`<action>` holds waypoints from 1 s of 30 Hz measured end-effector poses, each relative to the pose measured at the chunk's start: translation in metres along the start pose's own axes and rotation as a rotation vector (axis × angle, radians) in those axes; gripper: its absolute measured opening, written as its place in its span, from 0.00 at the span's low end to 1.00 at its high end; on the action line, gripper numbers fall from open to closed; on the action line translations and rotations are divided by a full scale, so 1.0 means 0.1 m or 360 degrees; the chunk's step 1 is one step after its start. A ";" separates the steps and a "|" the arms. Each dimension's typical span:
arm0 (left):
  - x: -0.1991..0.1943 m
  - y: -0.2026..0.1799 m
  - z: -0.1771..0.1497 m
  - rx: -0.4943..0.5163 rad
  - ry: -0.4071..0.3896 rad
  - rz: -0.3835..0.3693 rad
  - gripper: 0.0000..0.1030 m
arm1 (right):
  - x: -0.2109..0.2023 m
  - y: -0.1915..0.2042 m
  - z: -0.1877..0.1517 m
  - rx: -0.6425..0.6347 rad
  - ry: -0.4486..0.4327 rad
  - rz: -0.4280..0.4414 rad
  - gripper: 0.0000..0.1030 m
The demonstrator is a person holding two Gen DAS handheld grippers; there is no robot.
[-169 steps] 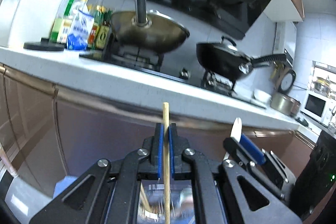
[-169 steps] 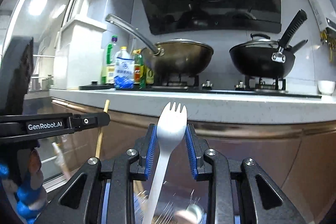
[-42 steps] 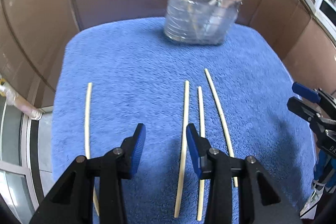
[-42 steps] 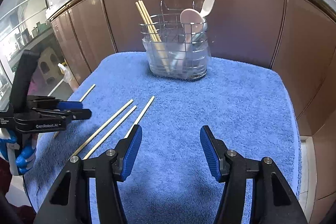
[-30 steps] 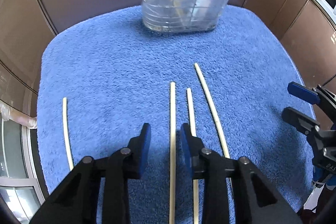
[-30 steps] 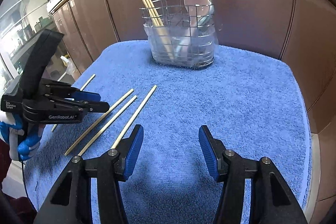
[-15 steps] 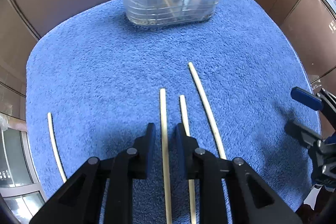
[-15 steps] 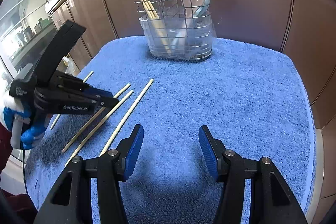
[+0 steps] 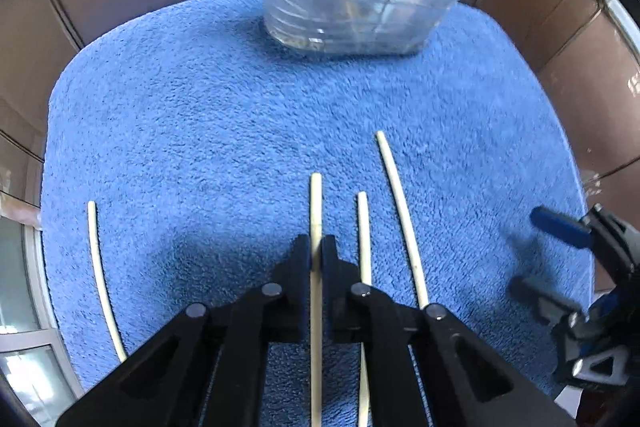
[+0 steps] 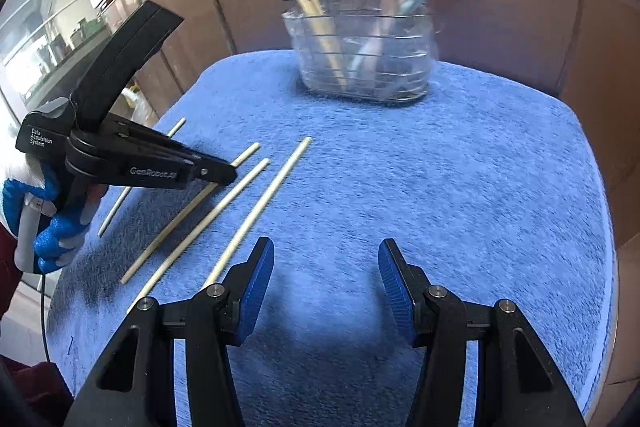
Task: Organize utensils
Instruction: 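Close the right tool on another chopstick while the left tool holds its chopstick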
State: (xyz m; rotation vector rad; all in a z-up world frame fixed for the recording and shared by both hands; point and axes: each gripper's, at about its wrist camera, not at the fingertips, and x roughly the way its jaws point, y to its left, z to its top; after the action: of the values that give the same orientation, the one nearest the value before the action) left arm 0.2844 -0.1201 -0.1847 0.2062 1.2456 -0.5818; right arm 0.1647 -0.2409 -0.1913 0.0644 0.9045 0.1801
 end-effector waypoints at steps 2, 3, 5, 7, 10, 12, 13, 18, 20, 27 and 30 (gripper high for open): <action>-0.05 0.08 -0.04 -0.0043 -0.0036 -0.0016 0.05 | 0.06 0.07 0.07 -0.0017 0.0028 0.0045 0.51; -0.08 0.12 -0.05 -0.0065 -0.0063 -0.0038 0.04 | 0.08 0.09 0.08 -0.0020 0.0037 0.0060 0.49; -0.14 0.17 -0.09 -0.0080 -0.0096 -0.0048 0.05 | 0.19 0.14 0.16 -0.0011 0.0089 0.0107 0.45; -0.24 0.26 -0.16 -0.0087 -0.0126 -0.0057 0.05 | 0.30 0.14 0.24 0.0006 0.0140 0.0135 0.42; -0.36 0.34 -0.23 -0.0109 -0.0164 -0.0073 0.05 | 0.49 0.15 0.36 0.0055 0.0218 0.0166 0.33; -0.43 0.38 -0.31 -0.0128 -0.0191 -0.0081 0.05 | 0.59 0.16 0.43 0.0072 0.0261 0.0163 0.29; -0.45 0.38 -0.34 -0.0138 -0.0200 -0.0084 0.05 | 0.64 0.18 0.47 0.0072 0.0286 0.0152 0.28; -0.58 0.53 -0.51 -0.0187 -0.0244 -0.0117 0.04 | 0.91 0.26 0.66 0.0054 0.0423 0.0054 0.19; -0.65 0.63 -0.61 -0.0202 -0.0260 -0.0136 0.05 | 0.98 0.29 0.74 0.0045 0.0474 0.0024 0.19; -0.74 0.66 -0.71 -0.0231 -0.0297 -0.0194 0.05 | 1.21 0.50 0.93 -0.0102 0.0653 -0.0136 0.19; -0.70 0.63 -0.71 -0.0245 -0.0305 -0.0206 0.05 | 1.29 0.62 0.98 -0.0167 0.0707 -0.0202 0.18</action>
State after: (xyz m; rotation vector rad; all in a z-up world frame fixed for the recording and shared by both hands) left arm 0.2443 -0.0139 -0.1529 -0.0588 1.1165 -0.5995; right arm 0.3116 -0.1540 -0.2231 -0.1356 1.3362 0.1248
